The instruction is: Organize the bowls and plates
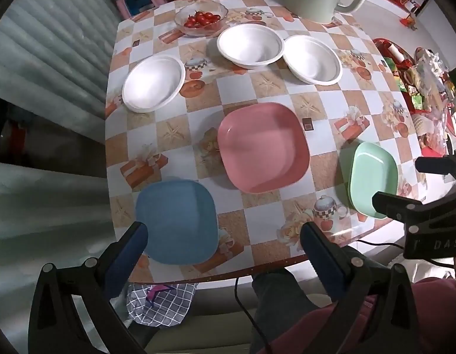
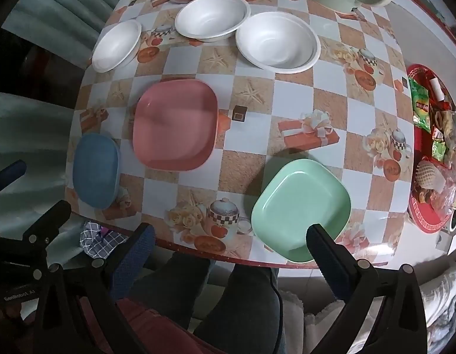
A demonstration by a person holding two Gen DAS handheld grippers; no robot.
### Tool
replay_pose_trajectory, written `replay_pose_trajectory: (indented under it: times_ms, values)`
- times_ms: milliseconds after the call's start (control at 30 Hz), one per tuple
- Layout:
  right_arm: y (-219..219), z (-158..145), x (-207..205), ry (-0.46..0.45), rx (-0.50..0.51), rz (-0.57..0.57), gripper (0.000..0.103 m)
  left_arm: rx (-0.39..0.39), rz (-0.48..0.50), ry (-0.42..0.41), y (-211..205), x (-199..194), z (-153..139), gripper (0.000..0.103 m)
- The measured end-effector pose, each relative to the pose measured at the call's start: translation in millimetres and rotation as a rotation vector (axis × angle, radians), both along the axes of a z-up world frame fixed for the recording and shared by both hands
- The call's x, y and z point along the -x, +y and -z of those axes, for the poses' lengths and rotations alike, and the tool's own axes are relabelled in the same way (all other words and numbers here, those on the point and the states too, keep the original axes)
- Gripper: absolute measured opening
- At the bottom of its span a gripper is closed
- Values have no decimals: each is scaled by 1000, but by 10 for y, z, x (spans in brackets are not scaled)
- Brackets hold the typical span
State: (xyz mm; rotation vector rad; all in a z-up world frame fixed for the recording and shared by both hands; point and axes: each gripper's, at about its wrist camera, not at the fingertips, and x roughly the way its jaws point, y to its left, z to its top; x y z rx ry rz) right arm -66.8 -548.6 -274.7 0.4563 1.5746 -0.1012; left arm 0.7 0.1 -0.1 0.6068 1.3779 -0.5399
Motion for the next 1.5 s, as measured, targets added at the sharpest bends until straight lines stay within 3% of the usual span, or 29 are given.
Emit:
replay_pose_trajectory:
  times_ms: [533,833,1000,1067,1133,1300,1367,1467,1500]
  values:
    - [60,2,-28,17,20,-21,103,39,28,-28,-9,24,10,103]
    - [53,9,-45,76,1,-25,103,-2,34,-59,-6,24,-1,103]
    - [66,6,-56,-10,62,-31,103,0,31,-36,-9,28,27,103]
    - [60,10,-58,0,46,-30,103,-8,33,-32,-16,23,26,103]
    - [70,3,-62,-53,49,-32,103,-19,34,-24,-24,26,26,103]
    - [82,13,-71,-60,76,-35,103,-31,31,-4,-18,18,65,103]
    - [80,17,-74,-50,79,-34,103,-76,23,-42,-13,4,67,103]
    - [61,32,-77,-42,110,-33,103,-214,19,-110,-11,-50,14,103]
    - [51,41,-78,-36,115,-30,103,-219,17,-111,-1,-63,13,103]
